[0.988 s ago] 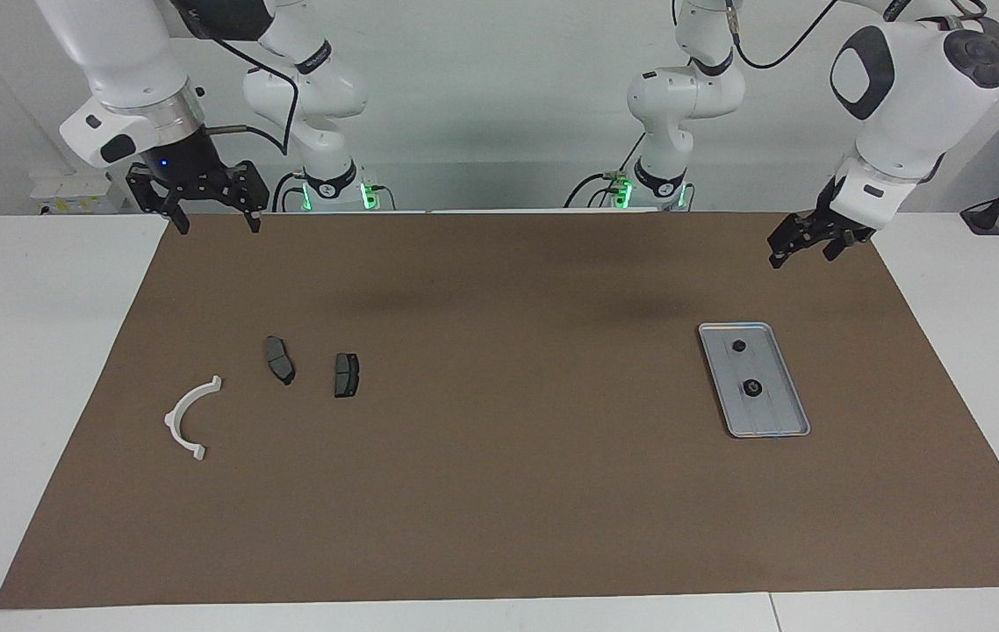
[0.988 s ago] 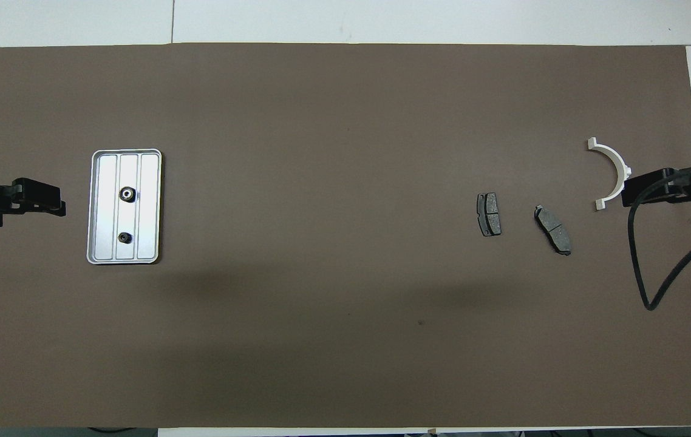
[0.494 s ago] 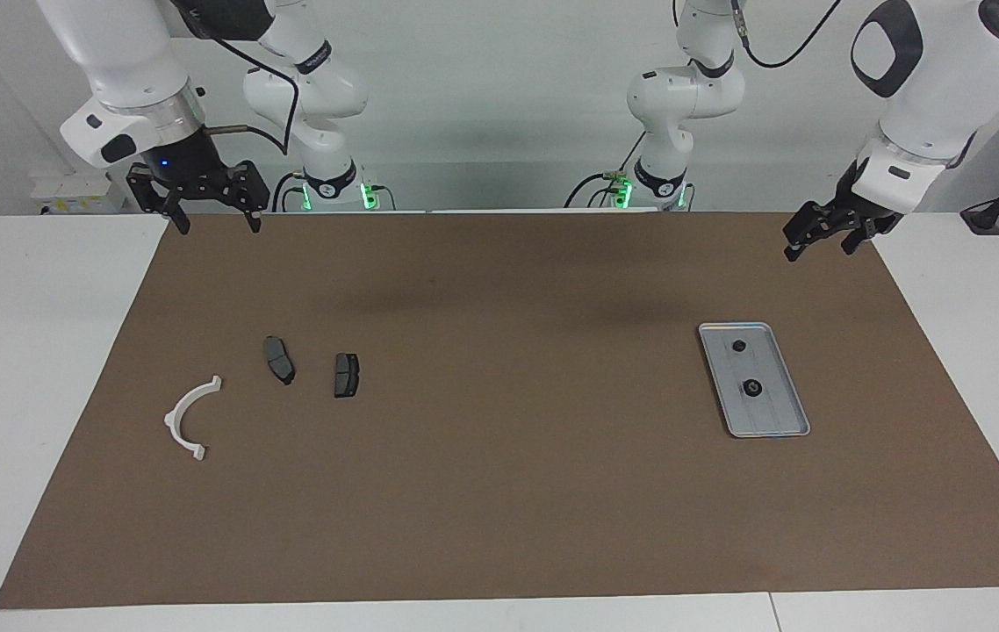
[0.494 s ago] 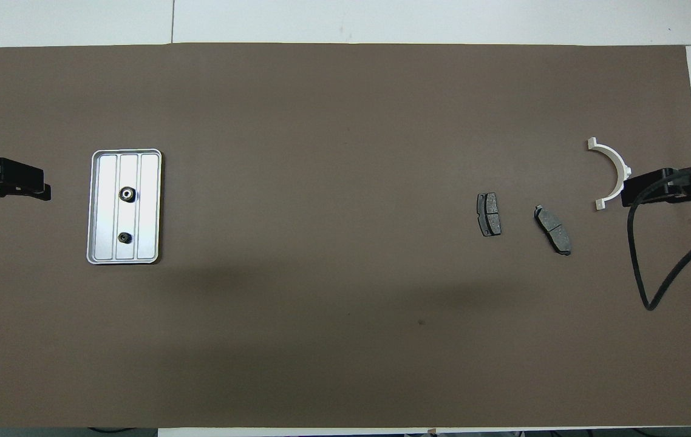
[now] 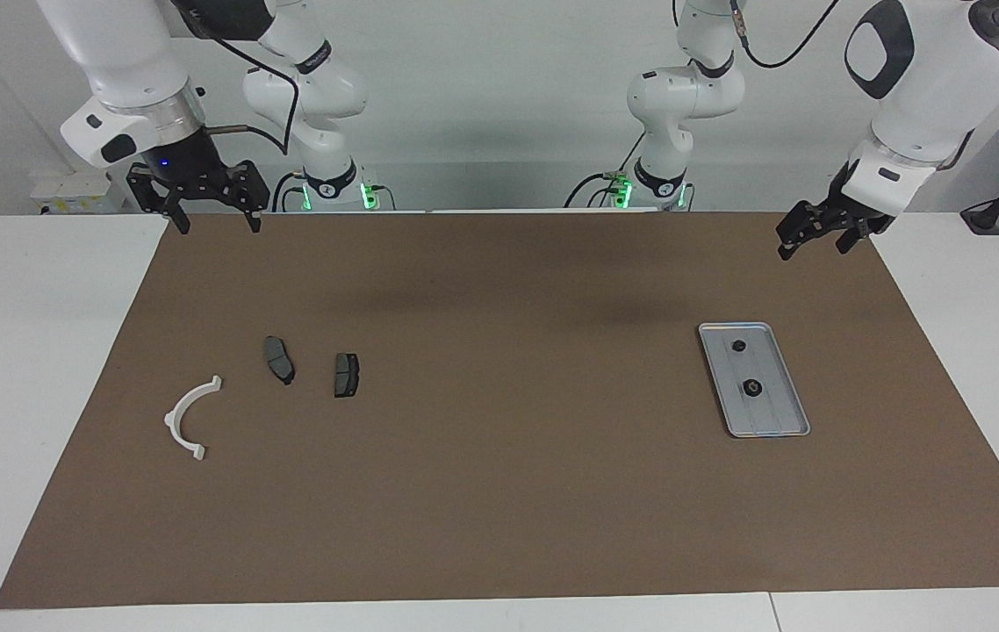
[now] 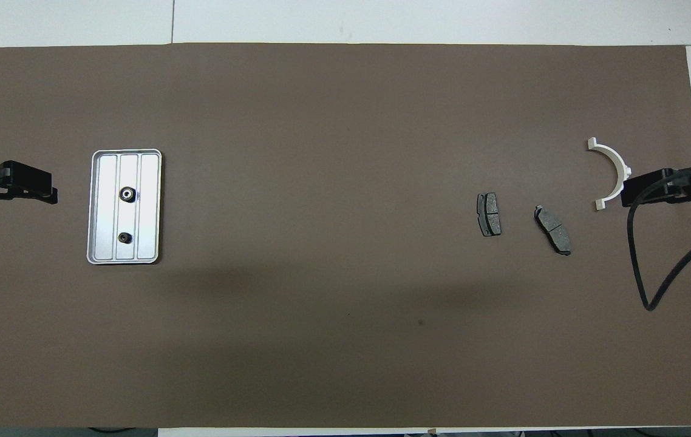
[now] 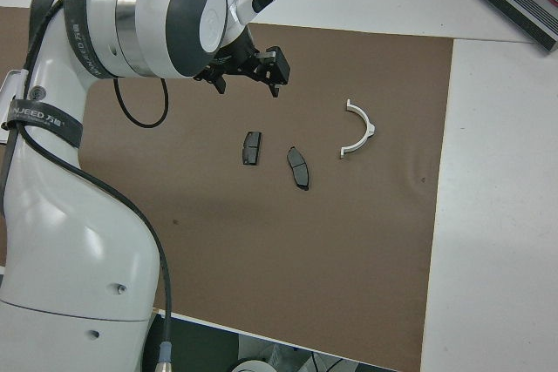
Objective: Pick bearing gear from pile to tray
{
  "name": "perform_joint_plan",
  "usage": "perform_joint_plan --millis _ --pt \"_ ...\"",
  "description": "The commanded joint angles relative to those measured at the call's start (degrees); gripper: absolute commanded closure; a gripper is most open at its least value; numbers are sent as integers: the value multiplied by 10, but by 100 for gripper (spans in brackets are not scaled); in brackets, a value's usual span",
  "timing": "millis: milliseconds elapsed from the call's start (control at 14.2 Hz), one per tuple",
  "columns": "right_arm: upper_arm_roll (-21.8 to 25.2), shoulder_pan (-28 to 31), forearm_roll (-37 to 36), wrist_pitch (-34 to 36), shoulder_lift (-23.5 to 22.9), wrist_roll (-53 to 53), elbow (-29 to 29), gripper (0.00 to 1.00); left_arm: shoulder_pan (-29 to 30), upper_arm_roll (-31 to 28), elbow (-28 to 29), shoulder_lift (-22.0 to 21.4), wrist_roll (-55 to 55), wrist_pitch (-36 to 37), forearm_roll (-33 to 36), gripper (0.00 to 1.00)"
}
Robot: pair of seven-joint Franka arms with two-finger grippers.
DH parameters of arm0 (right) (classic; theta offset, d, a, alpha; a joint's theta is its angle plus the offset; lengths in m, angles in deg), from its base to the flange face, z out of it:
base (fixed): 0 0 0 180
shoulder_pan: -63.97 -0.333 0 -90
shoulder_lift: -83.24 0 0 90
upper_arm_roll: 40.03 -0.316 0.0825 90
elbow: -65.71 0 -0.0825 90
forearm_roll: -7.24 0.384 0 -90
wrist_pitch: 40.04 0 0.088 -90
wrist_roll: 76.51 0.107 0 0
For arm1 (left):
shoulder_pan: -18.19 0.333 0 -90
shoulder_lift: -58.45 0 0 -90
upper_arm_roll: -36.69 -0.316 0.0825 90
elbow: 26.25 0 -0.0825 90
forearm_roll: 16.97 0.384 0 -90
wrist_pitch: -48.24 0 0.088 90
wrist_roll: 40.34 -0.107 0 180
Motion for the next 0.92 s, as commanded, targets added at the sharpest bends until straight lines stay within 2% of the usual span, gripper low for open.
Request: perform_joint_plan --millis 0,847 --pt "0 2 8 -8 9 -7 13 0 6 8 -9 -4 -8 12 11 0" --pt "0 2 8 -8 9 -8 14 0 6 4 -5 -4 -8 7 11 0"
